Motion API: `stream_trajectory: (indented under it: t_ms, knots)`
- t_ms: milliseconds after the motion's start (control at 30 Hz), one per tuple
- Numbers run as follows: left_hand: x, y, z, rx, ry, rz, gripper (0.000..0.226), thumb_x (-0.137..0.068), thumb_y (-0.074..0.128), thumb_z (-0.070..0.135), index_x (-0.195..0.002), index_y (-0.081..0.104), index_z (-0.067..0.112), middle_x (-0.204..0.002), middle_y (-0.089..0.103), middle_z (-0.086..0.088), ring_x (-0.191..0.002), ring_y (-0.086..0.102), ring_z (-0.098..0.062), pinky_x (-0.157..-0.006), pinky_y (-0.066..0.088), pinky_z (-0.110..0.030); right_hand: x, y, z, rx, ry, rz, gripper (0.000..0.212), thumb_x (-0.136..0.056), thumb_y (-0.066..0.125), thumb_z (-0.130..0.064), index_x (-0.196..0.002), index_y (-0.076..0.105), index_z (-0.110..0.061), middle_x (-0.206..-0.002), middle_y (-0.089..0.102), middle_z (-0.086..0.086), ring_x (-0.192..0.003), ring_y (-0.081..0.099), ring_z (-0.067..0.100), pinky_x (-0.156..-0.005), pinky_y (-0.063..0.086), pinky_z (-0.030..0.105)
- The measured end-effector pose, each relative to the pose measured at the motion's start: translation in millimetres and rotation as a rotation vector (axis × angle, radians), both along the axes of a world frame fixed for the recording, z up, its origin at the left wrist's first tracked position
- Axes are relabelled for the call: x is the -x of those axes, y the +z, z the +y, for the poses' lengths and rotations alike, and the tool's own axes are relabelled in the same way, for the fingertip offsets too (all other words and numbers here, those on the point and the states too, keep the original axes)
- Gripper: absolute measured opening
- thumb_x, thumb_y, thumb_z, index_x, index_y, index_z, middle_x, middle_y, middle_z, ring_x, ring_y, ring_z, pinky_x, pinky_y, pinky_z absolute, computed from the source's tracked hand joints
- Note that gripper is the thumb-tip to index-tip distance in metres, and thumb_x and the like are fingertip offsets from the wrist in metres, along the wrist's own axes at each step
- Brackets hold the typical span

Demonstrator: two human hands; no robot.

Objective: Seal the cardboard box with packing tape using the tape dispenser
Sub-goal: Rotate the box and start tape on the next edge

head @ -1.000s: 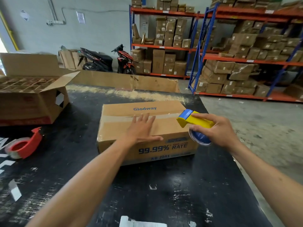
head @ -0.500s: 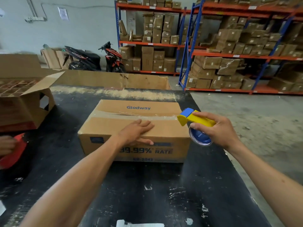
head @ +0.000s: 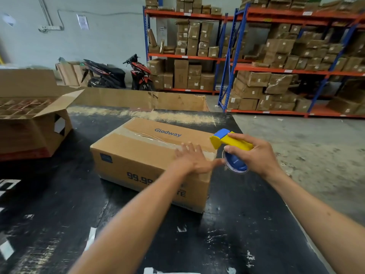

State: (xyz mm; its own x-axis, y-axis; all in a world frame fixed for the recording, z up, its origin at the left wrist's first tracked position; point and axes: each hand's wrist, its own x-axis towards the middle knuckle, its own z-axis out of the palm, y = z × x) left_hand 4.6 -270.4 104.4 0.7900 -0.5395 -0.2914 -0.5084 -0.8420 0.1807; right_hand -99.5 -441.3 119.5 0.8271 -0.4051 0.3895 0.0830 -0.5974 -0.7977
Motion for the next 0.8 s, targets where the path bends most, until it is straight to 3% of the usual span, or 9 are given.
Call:
stream_trajectory:
  t_ms: [100,267,400,500,567,633,667,733,800]
  knots:
    - [13.4,-31.2,-25.4,0.048,0.102,0.000,0.129,-0.065,0.013,0.099,-0.157,-0.008,0.009,-0.161,-0.018,-0.023,-0.147,-0.016,-0.046,-0.112,-0.012,-0.066,-3.3,-11.1,-7.8,0.107,-0.046,0.068,0.047,-0.065,0.082,-0.059,-0.110,0.071,-0.053,-0.105,0.072,-0.006,-0.094,0.066,0.014,-0.085,0.055,0.036]
    - [2.8,-41.5,-7.8,-0.052,-0.122,-0.110,0.100,-0.093,0.044,0.061,-0.156,-0.011,0.007,-0.159,-0.019,-0.029,-0.145,-0.016,-0.051,-0.118,-0.006,-0.060,1.4,-45.2,-4.7,0.166,-0.131,0.100,0.045,-0.070,0.079,-0.058,-0.113,0.071,-0.050,-0.095,0.070,-0.001,-0.086,0.064,0.018,-0.080,0.054,0.036]
    - [-19.6,-31.9,25.0,0.017,-0.354,-0.045,0.098,-0.091,0.059,0.049,-0.158,-0.004,0.014,-0.163,-0.015,-0.020,-0.149,-0.013,-0.040,-0.121,-0.006,-0.047,-0.7,-34.4,-14.8,0.086,-0.149,0.063,0.043,-0.070,0.082,-0.056,-0.112,0.070,-0.052,-0.105,0.073,-0.005,-0.095,0.066,0.016,-0.088,0.054,0.036]
    - [-42.0,-24.5,57.1,0.069,-0.426,0.045,0.095,-0.086,0.068,0.028,-0.159,0.007,0.024,-0.166,-0.003,-0.006,-0.152,-0.002,-0.027,-0.122,-0.004,-0.046,1.0,-21.2,-17.8,0.016,-0.133,0.043,0.042,-0.069,0.084,-0.052,-0.110,0.073,-0.048,-0.108,0.073,-0.012,-0.099,0.066,0.012,-0.085,0.054,0.030]
    - [-50.1,-20.8,66.2,0.126,-0.383,0.062,0.090,-0.079,0.065,0.013,-0.155,0.019,0.028,-0.164,0.018,-0.002,-0.148,0.019,-0.031,-0.121,0.009,-0.049,2.0,-17.1,-15.6,-0.023,-0.135,0.027,0.042,-0.069,0.084,-0.051,-0.110,0.074,-0.046,-0.108,0.073,-0.014,-0.099,0.066,0.009,-0.080,0.052,0.024]
    - [-45.2,-21.5,59.2,0.115,-0.394,-0.085,0.089,-0.077,0.068,0.024,-0.151,0.019,0.025,-0.156,0.031,-0.005,-0.140,0.033,-0.032,-0.116,0.019,-0.055,3.2,-15.7,-12.8,-0.033,-0.119,0.026,0.042,-0.070,0.084,-0.051,-0.110,0.074,-0.045,-0.108,0.073,-0.014,-0.097,0.066,0.009,-0.079,0.054,0.025]
    - [-40.7,-26.9,52.4,0.075,-0.397,-0.173,0.096,-0.079,0.070,0.041,-0.154,0.012,0.026,-0.157,0.027,-0.007,-0.142,0.031,-0.032,-0.115,0.019,-0.061,4.0,-15.3,-11.4,-0.038,-0.107,0.030,0.042,-0.070,0.084,-0.051,-0.110,0.074,-0.046,-0.108,0.072,-0.014,-0.097,0.066,0.009,-0.080,0.055,0.027]
    - [-31.8,-43.1,39.5,-0.004,-0.386,-0.309,0.102,-0.079,0.054,0.075,-0.155,-0.004,0.039,-0.162,0.012,-0.010,-0.147,0.016,-0.033,-0.111,0.015,-0.071,6.0,-15.4,-9.1,-0.042,-0.086,0.040,0.041,-0.071,0.084,-0.050,-0.110,0.074,-0.047,-0.107,0.072,-0.017,-0.096,0.066,0.008,-0.078,0.055,0.027]
    - [-31.1,-57.6,32.7,-0.032,-0.371,-0.403,0.097,-0.078,0.039,0.085,-0.154,-0.006,0.045,-0.165,0.003,-0.008,-0.149,0.008,-0.035,-0.108,0.014,-0.075,8.0,-15.7,-7.0,-0.030,-0.064,0.047,0.041,-0.071,0.084,-0.050,-0.110,0.074,-0.047,-0.106,0.072,-0.017,-0.093,0.066,0.006,-0.074,0.052,0.024]
